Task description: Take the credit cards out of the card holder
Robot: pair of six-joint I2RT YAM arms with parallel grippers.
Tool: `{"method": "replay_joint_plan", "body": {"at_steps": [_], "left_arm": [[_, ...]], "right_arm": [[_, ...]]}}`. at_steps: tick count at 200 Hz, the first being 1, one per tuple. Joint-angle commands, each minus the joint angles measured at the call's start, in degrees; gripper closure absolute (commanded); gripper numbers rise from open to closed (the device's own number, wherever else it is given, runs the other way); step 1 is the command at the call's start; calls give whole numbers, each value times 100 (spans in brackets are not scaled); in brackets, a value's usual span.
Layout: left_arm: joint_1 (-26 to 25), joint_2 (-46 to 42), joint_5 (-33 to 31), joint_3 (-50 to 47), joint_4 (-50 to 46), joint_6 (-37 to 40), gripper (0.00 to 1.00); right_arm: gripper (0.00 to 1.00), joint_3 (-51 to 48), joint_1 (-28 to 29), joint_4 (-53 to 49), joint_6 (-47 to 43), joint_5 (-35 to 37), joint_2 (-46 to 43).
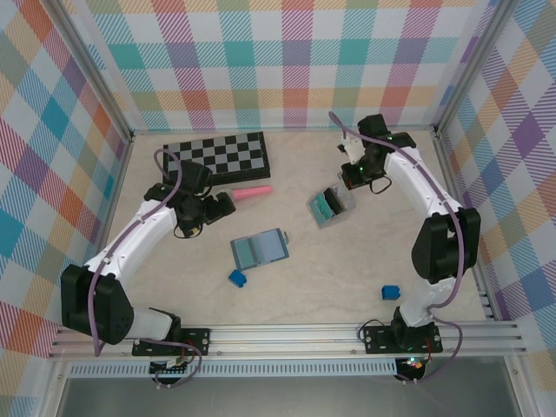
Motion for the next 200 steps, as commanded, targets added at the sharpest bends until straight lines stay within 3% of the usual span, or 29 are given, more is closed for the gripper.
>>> {"method": "replay_joint_plan", "body": {"at_steps": [1, 83, 129, 152, 177, 200], "left_arm": [[82, 70, -158, 90, 143, -98, 0], [100, 416, 108, 134, 45, 30, 0], [100, 561, 250, 130, 29, 65, 0], [100, 620, 279, 134, 4, 56, 0], [100, 606, 253, 134, -41, 54, 0], [100, 566, 286, 134, -53, 49, 0]], "right_arm": [[100, 287, -29, -257, -251, -14, 223], [100, 658, -36, -516, -272, 408, 1001], [97, 622, -35, -582, -299, 274, 1046], [91, 631, -35, -607, -275, 317, 1089], [77, 757, -37, -670, -131, 403, 1152], [72, 781, -37, -555, -1, 186, 978]]}}
